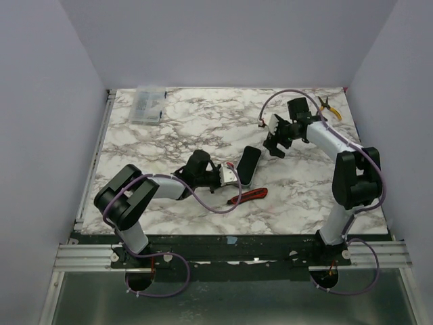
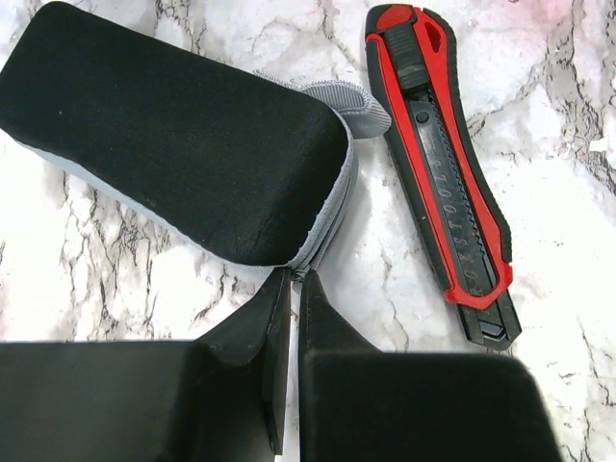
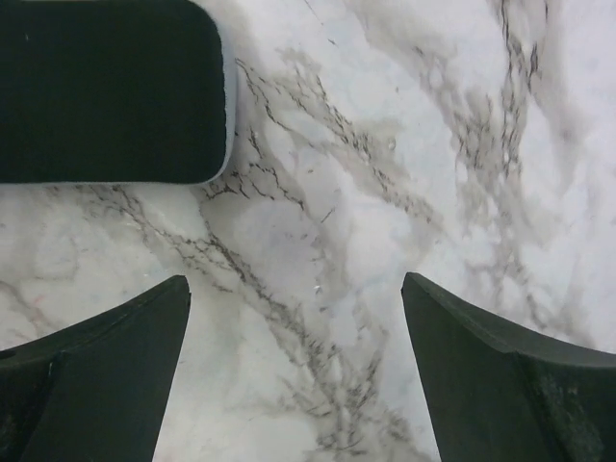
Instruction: Open the umbrella
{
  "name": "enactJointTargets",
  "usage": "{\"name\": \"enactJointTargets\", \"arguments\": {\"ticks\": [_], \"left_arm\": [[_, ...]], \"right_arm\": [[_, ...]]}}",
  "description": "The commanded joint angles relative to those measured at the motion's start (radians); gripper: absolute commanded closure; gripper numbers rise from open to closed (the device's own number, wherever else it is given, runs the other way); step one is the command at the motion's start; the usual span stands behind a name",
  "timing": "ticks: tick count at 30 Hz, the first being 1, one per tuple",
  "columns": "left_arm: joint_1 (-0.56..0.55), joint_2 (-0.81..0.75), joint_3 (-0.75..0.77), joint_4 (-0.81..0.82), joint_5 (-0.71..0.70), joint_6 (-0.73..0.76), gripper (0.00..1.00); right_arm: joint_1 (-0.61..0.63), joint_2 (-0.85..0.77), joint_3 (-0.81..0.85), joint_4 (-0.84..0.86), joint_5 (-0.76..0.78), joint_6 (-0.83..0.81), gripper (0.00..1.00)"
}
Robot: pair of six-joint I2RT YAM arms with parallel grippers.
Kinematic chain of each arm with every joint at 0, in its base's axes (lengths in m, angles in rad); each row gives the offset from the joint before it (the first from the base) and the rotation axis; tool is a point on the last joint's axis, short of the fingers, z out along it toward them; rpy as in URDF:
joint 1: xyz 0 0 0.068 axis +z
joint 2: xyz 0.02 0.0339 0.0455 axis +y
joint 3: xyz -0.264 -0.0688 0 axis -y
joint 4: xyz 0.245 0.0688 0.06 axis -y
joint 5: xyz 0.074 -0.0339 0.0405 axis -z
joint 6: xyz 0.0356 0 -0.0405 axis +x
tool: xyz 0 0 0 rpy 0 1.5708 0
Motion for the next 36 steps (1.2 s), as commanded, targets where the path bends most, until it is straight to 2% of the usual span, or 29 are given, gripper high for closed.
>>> {"name": "enactJointTargets", "arguments": {"ticks": [1, 5, 8, 16, 20, 22, 25, 27, 30, 34, 36], "left_arm": [[-0.011, 0.022, 0.039, 0.028, 0.016, -0.052, 1.0], [-0.025, 0.029, 0.05, 0.029, 0.014, -0.07, 1.0], [-0.043, 0.033, 0.055, 0.028, 0.004, -0.096, 1.0], [-0.084, 0.061, 0.066, 0.042, -0.047, -0.182, 1.0], [-0.093, 0.077, 0.082, 0.046, -0.065, -0.206, 1.0], [-0.095, 0.08, 0.085, 0.047, -0.071, -0.203, 1.0], [-0.095, 0.081, 0.086, 0.041, -0.088, -0.197, 1.0], [-0.095, 0.082, 0.086, 0.037, -0.115, -0.208, 0.96], [-0.095, 0.086, 0.086, 0.03, -0.165, -0.241, 0.88], [-0.095, 0.087, 0.074, 0.032, -0.178, -0.259, 0.86], [-0.095, 0.088, 0.071, 0.031, -0.182, -0.277, 0.85]], "right_arm": [[-0.019, 0.051, 0.143, -0.21, -0.052, 0.364, 0.07], [-0.017, 0.136, 0.253, -0.323, -0.191, 0.652, 0.08], [-0.017, 0.181, 0.255, -0.338, -0.266, 0.814, 0.09], [-0.001, 0.216, 0.164, -0.253, -0.339, 1.058, 0.1], [0.027, 0.196, 0.088, -0.183, -0.362, 1.121, 0.11], [0.029, 0.192, 0.054, -0.144, -0.367, 1.124, 0.15], [0.029, 0.214, 0.034, -0.133, -0.374, 1.108, 0.27], [0.029, 0.225, 0.029, -0.133, -0.375, 1.097, 0.39], [0.029, 0.229, 0.02, -0.115, -0.366, 1.1, 0.5], [0.029, 0.232, 0.011, -0.105, -0.364, 1.113, 0.6], [0.029, 0.231, 0.006, -0.101, -0.366, 1.117, 0.61]]}}
